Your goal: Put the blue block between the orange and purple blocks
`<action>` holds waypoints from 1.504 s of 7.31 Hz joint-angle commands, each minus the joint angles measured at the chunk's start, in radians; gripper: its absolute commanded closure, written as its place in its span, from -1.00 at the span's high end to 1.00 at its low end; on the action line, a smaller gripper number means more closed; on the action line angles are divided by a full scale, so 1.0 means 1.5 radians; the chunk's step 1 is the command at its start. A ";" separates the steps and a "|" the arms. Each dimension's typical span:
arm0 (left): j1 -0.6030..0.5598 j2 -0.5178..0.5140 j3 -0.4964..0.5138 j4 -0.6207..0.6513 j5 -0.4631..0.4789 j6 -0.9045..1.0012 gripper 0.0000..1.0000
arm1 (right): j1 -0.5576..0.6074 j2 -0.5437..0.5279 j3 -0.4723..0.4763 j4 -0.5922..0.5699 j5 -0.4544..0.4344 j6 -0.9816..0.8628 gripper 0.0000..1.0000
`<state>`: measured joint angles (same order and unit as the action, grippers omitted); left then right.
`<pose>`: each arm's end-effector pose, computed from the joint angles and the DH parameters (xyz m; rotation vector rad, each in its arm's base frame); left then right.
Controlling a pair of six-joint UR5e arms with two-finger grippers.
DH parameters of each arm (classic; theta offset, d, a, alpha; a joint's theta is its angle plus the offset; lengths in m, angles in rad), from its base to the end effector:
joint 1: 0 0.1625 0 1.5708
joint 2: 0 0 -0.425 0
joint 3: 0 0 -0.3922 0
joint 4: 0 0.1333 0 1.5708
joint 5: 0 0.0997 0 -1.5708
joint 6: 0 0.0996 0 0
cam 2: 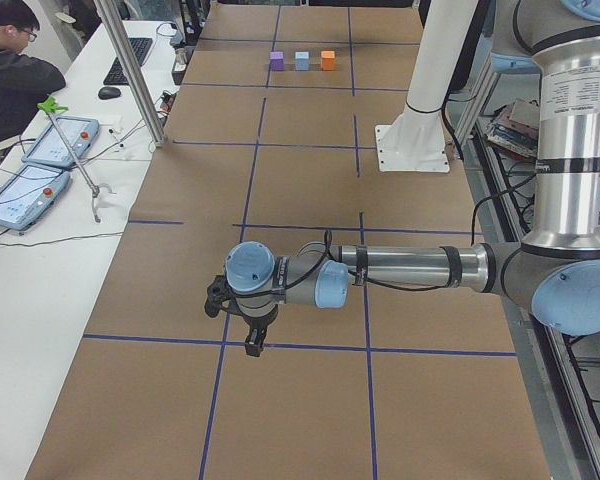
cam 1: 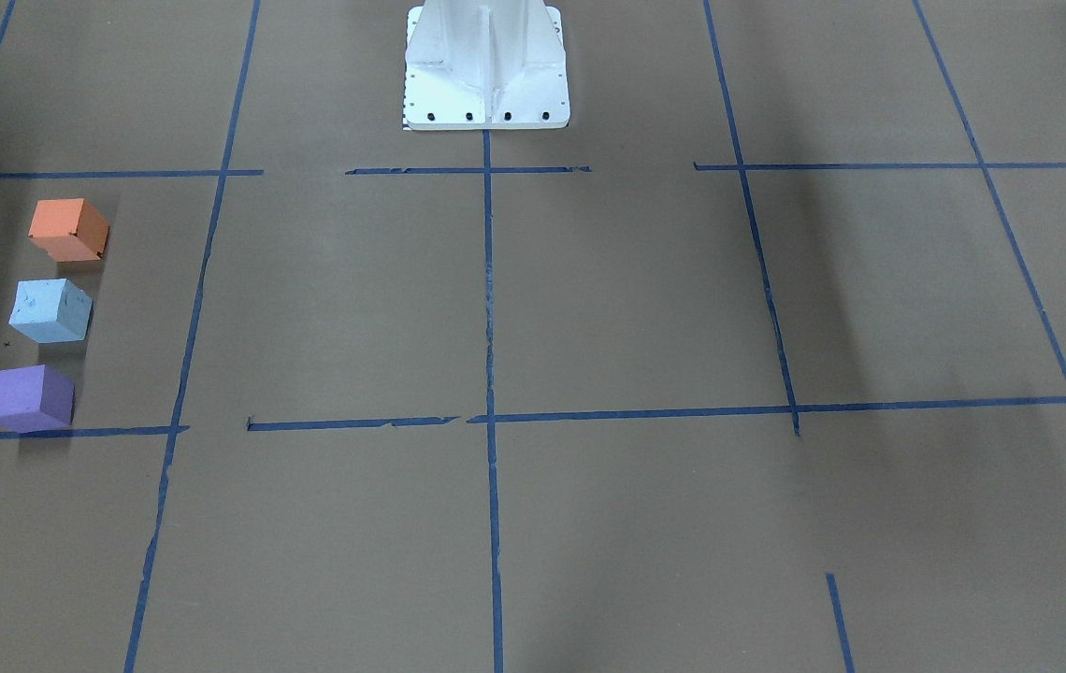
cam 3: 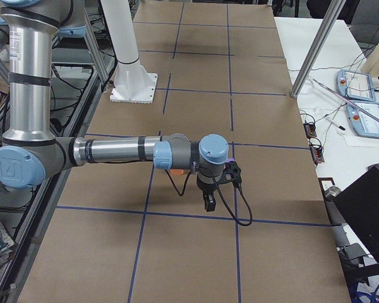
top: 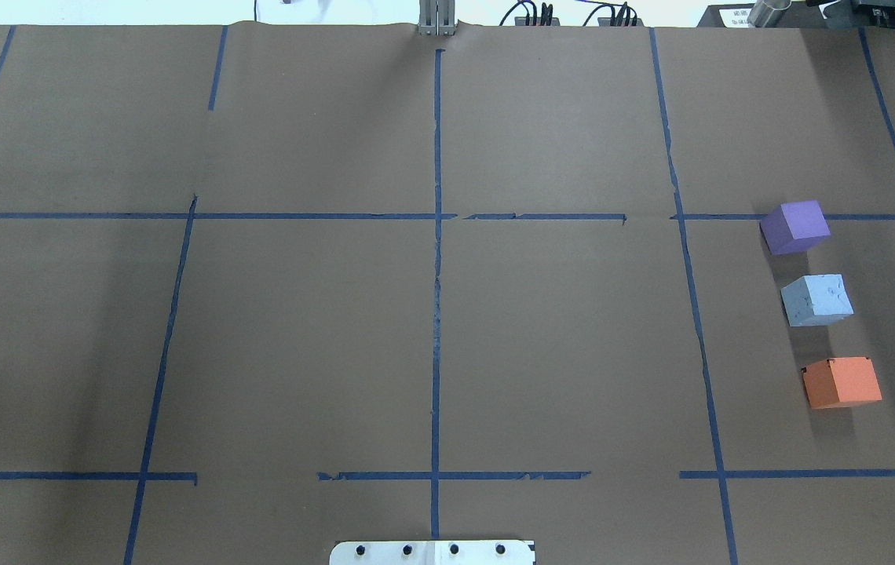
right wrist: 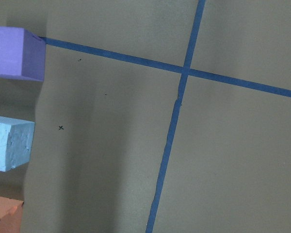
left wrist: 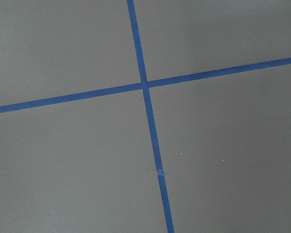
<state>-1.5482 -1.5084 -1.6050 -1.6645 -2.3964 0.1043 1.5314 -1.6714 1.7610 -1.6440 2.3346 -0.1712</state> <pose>-0.0495 -0.4707 0.6586 0.0955 0.8229 0.1466 0.0467 -0.4510 0.6205 0.0660 -0.7625 -0.2065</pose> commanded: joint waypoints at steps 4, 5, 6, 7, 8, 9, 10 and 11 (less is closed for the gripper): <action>0.000 0.014 0.001 -0.003 0.003 0.003 1.00 | 0.001 -0.001 0.002 0.000 0.000 0.002 1.00; 0.000 0.014 -0.002 -0.003 0.003 0.003 1.00 | 0.001 -0.001 0.002 0.000 0.000 0.002 1.00; 0.000 0.014 -0.003 -0.003 0.003 0.003 1.00 | 0.001 -0.001 0.002 0.000 0.000 0.002 1.00; 0.000 0.014 -0.003 -0.003 0.003 0.003 1.00 | 0.001 -0.001 0.002 0.000 0.000 0.002 1.00; 0.000 0.014 -0.004 -0.003 0.003 0.003 1.00 | 0.001 0.000 0.003 0.000 0.000 0.002 1.00; 0.000 0.014 -0.004 -0.003 0.003 0.003 1.00 | 0.001 0.000 0.003 0.000 0.000 0.002 1.00; 0.000 0.014 -0.004 -0.003 0.003 0.003 1.00 | 0.001 0.000 0.003 0.000 0.000 0.002 1.00; 0.000 0.014 -0.001 -0.003 0.003 0.003 1.00 | 0.001 0.000 0.003 0.000 0.000 0.002 1.00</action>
<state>-1.5478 -1.4880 -1.6095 -1.6690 -2.3915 0.1089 1.5325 -1.6722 1.7655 -1.6444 2.3347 -0.1687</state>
